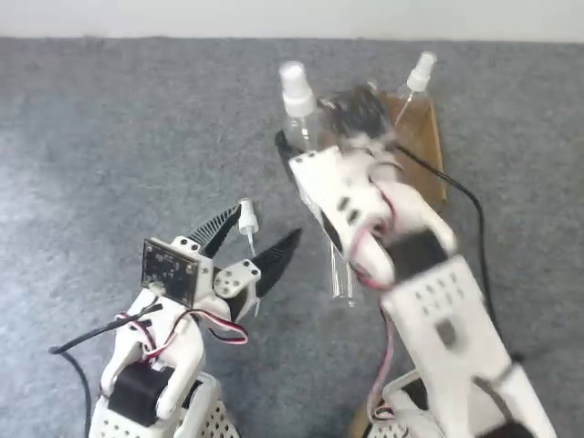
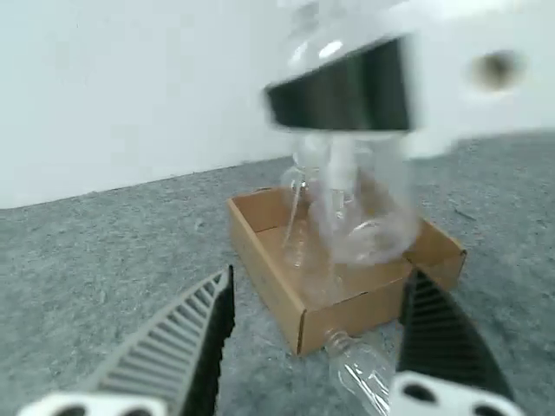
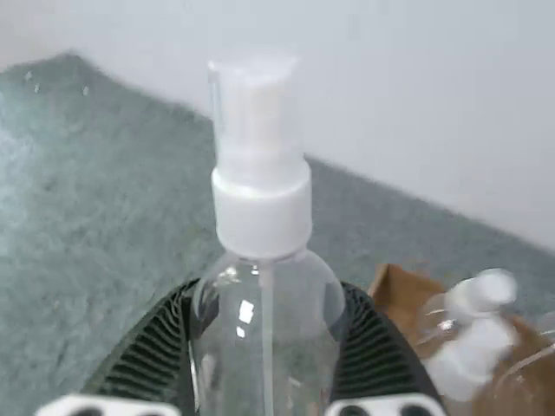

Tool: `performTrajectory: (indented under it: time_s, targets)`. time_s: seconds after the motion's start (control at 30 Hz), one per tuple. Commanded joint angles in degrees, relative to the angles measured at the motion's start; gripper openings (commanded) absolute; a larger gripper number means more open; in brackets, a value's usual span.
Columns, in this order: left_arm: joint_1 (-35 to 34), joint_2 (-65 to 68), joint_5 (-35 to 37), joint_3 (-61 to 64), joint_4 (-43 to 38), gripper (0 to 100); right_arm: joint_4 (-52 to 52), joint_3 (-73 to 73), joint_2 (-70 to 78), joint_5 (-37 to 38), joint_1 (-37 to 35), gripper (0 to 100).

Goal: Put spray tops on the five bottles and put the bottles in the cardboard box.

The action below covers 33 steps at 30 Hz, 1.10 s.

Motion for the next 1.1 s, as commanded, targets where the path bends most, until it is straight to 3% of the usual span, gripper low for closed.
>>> performTrajectory:
  time_s: [0.0,0.27,0.5,0.7,0.8,1.07]
  targets:
    - [0.3,0.9,-0.5,-0.3,0.3,34,-1.5,-4.8,3.5,-0.6,-4.6,0.6]
    - [-2.8,1.3,-1.8,6.7,-10.5,34,15.4,-13.0,-1.0,2.5,-8.1,0.6]
    - [-3.2,1.3,-2.0,6.7,-10.7,34,25.7,-14.9,-7.3,2.5,-8.2,0.6]
    - [-2.9,1.2,-2.3,6.9,-10.3,34,28.3,-14.9,-9.9,3.8,-7.3,0.6]
    - [-2.8,1.1,-2.3,7.1,-10.2,34,27.9,-15.2,-9.9,6.0,-1.5,0.6]
    - [-3.2,1.0,-2.4,7.2,-10.2,34,17.8,-14.9,-8.5,12.0,25.7,0.6]
